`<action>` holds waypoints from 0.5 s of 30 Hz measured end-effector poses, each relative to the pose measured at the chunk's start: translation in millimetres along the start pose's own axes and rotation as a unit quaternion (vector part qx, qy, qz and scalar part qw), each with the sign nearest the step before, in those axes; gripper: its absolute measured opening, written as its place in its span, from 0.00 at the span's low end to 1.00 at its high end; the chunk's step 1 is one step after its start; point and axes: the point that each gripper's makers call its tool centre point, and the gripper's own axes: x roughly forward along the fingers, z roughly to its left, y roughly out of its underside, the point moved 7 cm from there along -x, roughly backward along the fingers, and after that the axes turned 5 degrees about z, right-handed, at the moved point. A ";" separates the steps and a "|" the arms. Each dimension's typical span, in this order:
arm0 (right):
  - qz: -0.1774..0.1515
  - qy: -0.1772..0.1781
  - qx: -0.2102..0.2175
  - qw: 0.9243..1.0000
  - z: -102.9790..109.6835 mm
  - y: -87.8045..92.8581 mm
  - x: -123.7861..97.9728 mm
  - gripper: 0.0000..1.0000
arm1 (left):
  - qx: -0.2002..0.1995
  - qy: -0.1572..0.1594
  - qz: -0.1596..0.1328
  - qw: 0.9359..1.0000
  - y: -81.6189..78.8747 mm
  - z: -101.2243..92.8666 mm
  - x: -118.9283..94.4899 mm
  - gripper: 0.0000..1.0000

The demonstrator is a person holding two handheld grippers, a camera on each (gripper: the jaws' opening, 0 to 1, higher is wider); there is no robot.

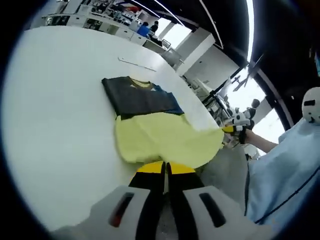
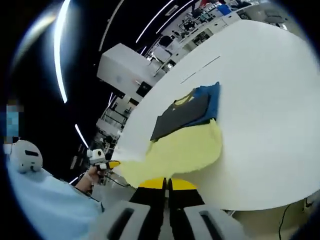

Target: Fold the garment on the visible template until the final outline fits inside the template.

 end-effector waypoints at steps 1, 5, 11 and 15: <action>-0.003 0.000 0.001 1.000 -0.5 -4.5 1.3 0.00 | -0.002 -0.001 -0.016 1.000 -11.9 4.3 -0.2 0.00; -0.027 -0.004 0.017 0.999 -6.6 -33.5 10.2 0.00 | -0.003 -0.003 -0.046 0.999 -43.5 19.3 4.0 0.00; -0.042 0.014 -0.014 0.999 -15.3 -84.2 29.8 0.00 | 0.020 -0.024 -0.076 0.997 -89.1 39.4 28.6 0.00; -0.050 0.018 -0.031 0.998 -19.0 -117.7 42.3 0.00 | 0.031 -0.035 -0.088 0.995 -111.6 48.3 41.7 0.00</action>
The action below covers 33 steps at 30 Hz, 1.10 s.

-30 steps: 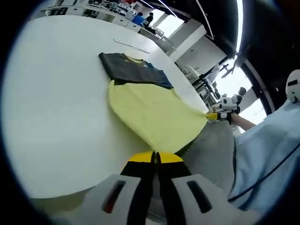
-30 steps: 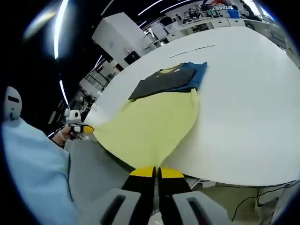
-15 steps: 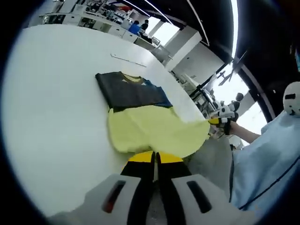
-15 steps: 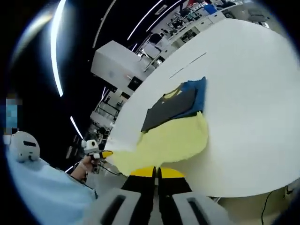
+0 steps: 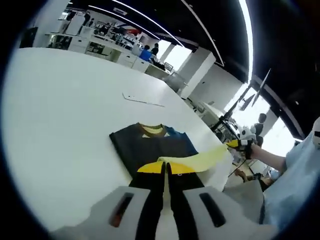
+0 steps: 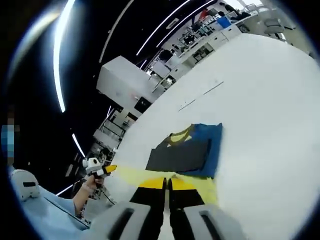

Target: Fold the garment on the visible template until the final outline fits inside the template.

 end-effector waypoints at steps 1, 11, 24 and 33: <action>-0.005 -0.001 -0.001 1.000 -0.9 -6.3 3.0 0.00 | 0.001 -0.004 -0.007 1.000 -6.7 4.1 4.7 0.00; -0.043 0.044 -0.048 0.997 -26.9 -70.3 35.8 0.00 | -0.031 -0.026 -0.067 0.997 -53.9 36.6 38.9 0.00; -0.040 0.082 -0.034 0.995 -69.3 -92.5 83.1 0.00 | -0.057 -0.071 -0.064 0.994 -59.4 82.1 85.3 0.00; -0.004 0.115 -0.013 0.993 -103.0 -77.7 104.5 0.00 | -0.068 -0.099 -0.019 0.993 -33.5 98.7 102.9 0.00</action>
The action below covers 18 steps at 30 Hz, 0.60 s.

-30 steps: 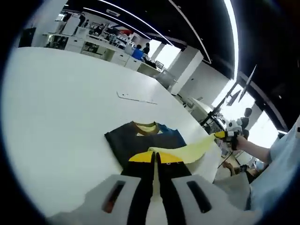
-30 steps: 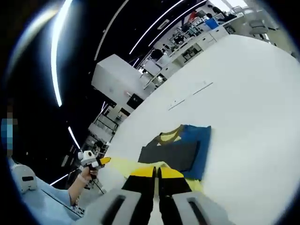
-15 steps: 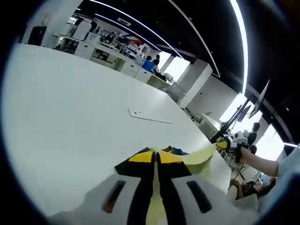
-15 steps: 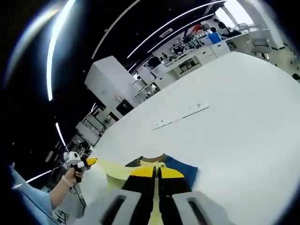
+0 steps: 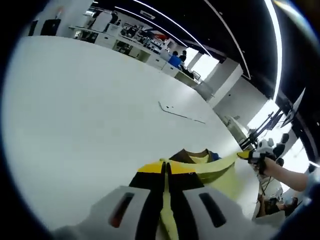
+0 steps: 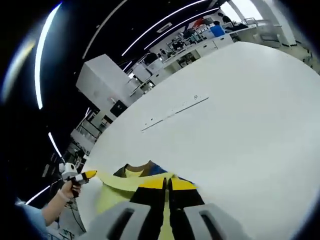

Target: Fold the garment on the visible template until the final outline fits inside the template.

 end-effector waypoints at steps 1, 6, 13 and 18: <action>0.004 0.002 0.003 1.000 -2.2 2.3 0.8 0.00 | 0.000 -0.002 0.004 1.000 2.3 1.4 0.7 0.00; 0.018 0.008 0.013 1.000 -12.3 15.1 4.0 0.00 | -0.003 -0.007 0.024 1.000 17.2 8.2 0.9 0.00; 0.026 0.016 0.012 0.999 -17.7 15.1 14.2 0.00 | -0.002 -0.016 0.043 0.999 27.5 11.6 6.3 0.00; 0.032 0.021 0.009 0.999 -19.4 18.5 16.2 0.00 | 0.008 -0.020 0.050 0.999 29.0 11.7 6.9 0.00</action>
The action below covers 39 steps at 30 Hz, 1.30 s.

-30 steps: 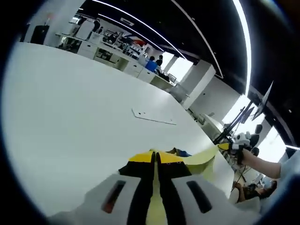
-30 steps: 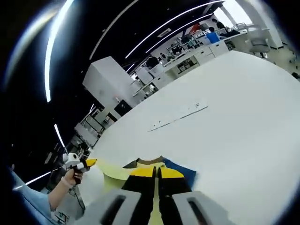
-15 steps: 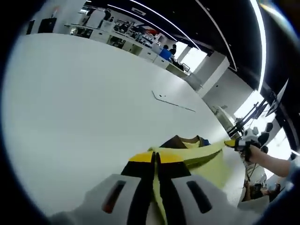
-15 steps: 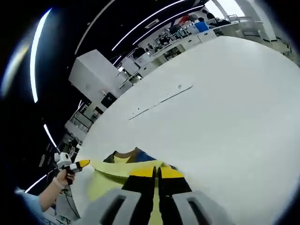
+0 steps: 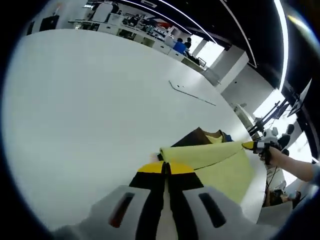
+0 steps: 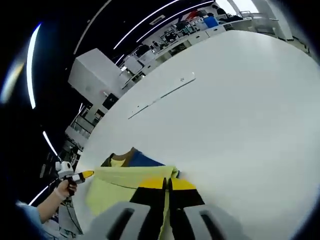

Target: Fold the garment on the visible template until the final outline fits inside the template.

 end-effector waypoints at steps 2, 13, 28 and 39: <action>0.001 0.001 -0.001 1.000 -0.4 1.5 0.6 0.00 | 0.002 -0.001 0.002 1.000 0.8 0.7 0.0 0.00; 0.006 0.011 -0.019 1.000 -2.8 5.1 3.8 0.00 | 0.015 -0.009 0.013 1.000 5.1 2.8 3.5 0.00; -0.003 0.034 -0.188 0.982 0.9 5.2 -7.8 0.21 | 0.169 -0.012 -0.007 0.985 -5.6 -6.4 -12.6 0.26; 0.039 0.108 -0.443 0.889 11.2 8.2 -12.4 0.26 | 0.418 -0.092 0.028 0.903 -12.4 -18.1 -15.2 0.26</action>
